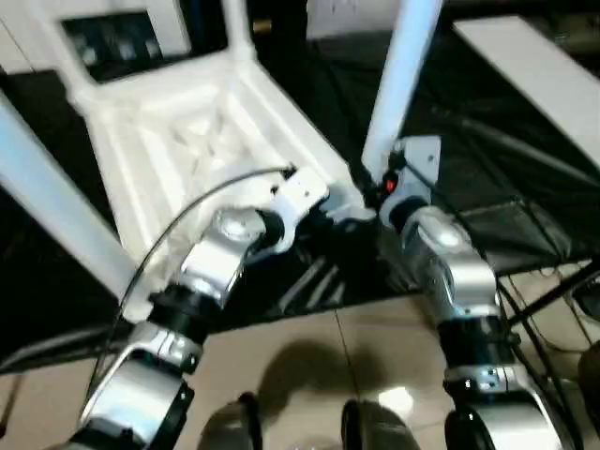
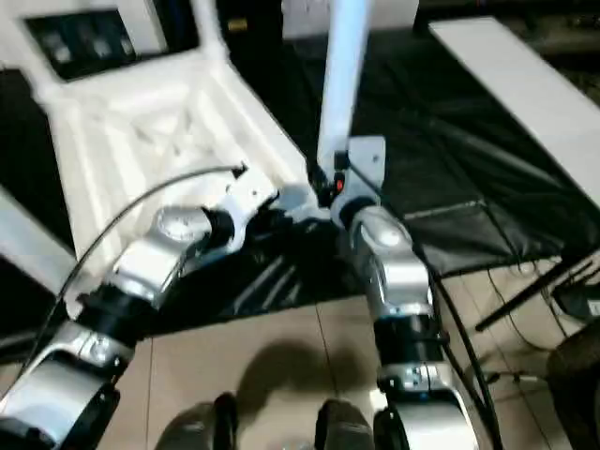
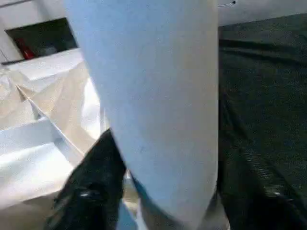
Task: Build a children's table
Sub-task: Rotate leg to tighten
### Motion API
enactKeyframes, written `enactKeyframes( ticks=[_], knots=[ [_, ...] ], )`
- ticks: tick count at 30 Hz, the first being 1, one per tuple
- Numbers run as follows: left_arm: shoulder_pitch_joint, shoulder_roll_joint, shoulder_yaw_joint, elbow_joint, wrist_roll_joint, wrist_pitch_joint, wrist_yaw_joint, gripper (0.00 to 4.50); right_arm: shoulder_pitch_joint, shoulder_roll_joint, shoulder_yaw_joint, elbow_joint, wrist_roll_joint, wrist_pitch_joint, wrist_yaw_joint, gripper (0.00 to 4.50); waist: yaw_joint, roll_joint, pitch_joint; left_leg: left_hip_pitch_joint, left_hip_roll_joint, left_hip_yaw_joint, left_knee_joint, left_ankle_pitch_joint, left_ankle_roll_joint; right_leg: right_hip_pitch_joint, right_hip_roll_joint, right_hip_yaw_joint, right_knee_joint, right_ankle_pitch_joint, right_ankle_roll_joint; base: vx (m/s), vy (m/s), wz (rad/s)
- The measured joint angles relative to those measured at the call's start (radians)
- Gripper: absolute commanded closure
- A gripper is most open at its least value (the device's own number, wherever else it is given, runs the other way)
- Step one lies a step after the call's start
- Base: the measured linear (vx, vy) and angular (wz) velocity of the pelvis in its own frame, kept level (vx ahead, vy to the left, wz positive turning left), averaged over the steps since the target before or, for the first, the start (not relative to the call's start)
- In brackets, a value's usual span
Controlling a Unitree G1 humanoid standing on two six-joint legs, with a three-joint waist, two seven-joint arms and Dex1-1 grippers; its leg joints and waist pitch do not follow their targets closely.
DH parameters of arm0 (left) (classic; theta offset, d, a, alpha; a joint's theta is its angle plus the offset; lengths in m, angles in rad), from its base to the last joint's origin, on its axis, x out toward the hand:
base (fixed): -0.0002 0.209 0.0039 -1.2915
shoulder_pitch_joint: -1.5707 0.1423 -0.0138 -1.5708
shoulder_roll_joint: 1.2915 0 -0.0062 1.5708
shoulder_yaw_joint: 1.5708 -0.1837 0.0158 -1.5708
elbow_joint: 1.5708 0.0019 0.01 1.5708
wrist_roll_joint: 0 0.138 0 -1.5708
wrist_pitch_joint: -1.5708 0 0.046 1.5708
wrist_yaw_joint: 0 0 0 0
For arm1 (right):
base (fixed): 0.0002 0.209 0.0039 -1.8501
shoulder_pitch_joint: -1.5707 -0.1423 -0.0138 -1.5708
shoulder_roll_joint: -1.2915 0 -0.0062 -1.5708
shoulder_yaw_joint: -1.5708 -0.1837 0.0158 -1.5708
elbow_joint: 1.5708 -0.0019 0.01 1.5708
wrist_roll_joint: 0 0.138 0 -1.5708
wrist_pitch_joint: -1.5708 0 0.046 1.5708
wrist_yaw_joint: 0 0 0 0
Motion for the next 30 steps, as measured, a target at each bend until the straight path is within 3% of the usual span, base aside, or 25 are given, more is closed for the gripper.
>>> enactKeyframes(
  ticks=[2, 5, 9, 13, 17, 22, 23, 27, 28, 30],
  knots=[
    [0.001, 0.026, 0.0, -0.008, 0.0, -0.009, -0.001, 4.5, 0.023, -0.005, 0.003, -0.014, 0.012, -0.012, 0.044, 1.52, -0.004, 0.006, -0.005, -0.001, 0.011, -0.001, 0.0, 0.026, -0.004, -0.002, 0.008, -0.003, -0.004, 0.009, -0.008, 0.026, 0.006, -0.03],
    [0.005, 0.073, 0.003, -0.019, -0.001, -0.043, -0.02, 4.5, 0.06, -0.056, 0.032, -0.021, 0.022, -0.036, 0.157, 1.26, -0.011, 0.006, -0.006, -0.012, 0.014, 0.002, -0.001, 0.025, -0.003, -0.006, 0.012, -0.003, -0.022, 0.028, -0.015, 0.024, 0.008, -0.03],
    [0.02, 0.118, 0.012, -0.028, -0.001, -0.087, -0.065, 4.5, 0.102, -0.126, 0.062, -0.025, 0.051, -0.059, 0.305, 0.95, -0.017, 0.007, -0.006, -0.016, 0.017, 0.006, -0.001, 0.022, 0.003, -0.006, 0.014, -0.003, -0.032, 0.032, -0.017, 0.0, 0.0, 0.0],
    [0.061, 0.203, 0.013, -0.045, -0.029, -0.181, -0.198, 4.5, 0.125, -0.272, 0.084, -0.038, 0.076, -0.092, 0.518, 0.48, -0.017, 0.006, -0.006, -0.015, 0.018, 0.008, -0.001, 0.021, 0.004, -0.006, 0.014, -0.002, -0.033, 0.032, -0.017, 0.0, 0.0, 0.0],
    [0.074, 0.261, -0.004, -0.028, -0.047, -0.278, -0.319, 4.5, 0.124, -0.344, 0.087, -0.038, 0.1, -0.123, 0.681, 0.48, -0.012, 0.006, -0.006, -0.014, 0.02, 0.012, 0.0, 0.021, 0.004, -0.006, 0.014, -0.001, -0.032, 0.032, -0.017, 0.0, 0.0, 0.0],
    [0.074, 0.292, -0.018, -0.006, -0.074, -0.351, -0.452, 4.5, 0.101, -0.426, 0.113, -0.035, 0.137, -0.152, 0.877, 0.48, 0.008, 0.006, -0.006, -0.014, 0.02, 0.017, 0.0, 0.02, 0.005, -0.006, 0.013, 0.002, -0.033, 0.032, -0.017, 0.0, 0.0, 0.0],
    [0.072, 0.301, -0.02, 0.001, -0.084, -0.362, -0.482, 4.5, 0.099, -0.446, 0.133, -0.033, 0.14, -0.161, 0.923, 0.74, 0.01, 0.006, -0.006, -0.014, 0.02, 0.018, -0.001, 0.02, 0.005, -0.007, 0.013, 0.002, -0.033, 0.032, -0.017, 0.0, 0.0, 0.0],
    [0.069, 0.331, -0.034, 0.021, -0.106, -0.412, -0.585, 4.5, 0.086, -0.49, 0.162, 0.009, 0.15, -0.177, 1.066, 0.87, 0.014, 0.003, -0.006, -0.014, 0.021, 0.022, 0.001, 0.018, 0.009, -0.007, 0.013, 0.004, -0.034, 0.032, -0.017, 0.0, 0.0, 0.0],
    [0.068, 0.337, -0.037, 0.025, -0.107, -0.427, -0.612, 4.5, 0.073, -0.491, 0.17, 0.03, 0.15, -0.186, 1.098, 1.17, 0.015, 0.002, -0.006, -0.014, 0.021, 0.022, 0.002, 0.018, 0.009, -0.007, 0.013, 0.004, -0.034, 0.032, -0.017, 0.0, 0.0, 0.0],
    [0.065, 0.34, -0.045, 0.029, -0.107, -0.443, -0.646, 4.5, 0.053, -0.492, 0.185, 0.049, 0.149, -0.196, 1.132, 1.25, 0.021, 0.002, -0.006, -0.015, 0.022, 0.023, 0.003, 0.018, 0.009, -0.007, 0.012, 0.004, -0.034, 0.032, -0.017, 0.0, 0.0, 0.0]
  ],
)
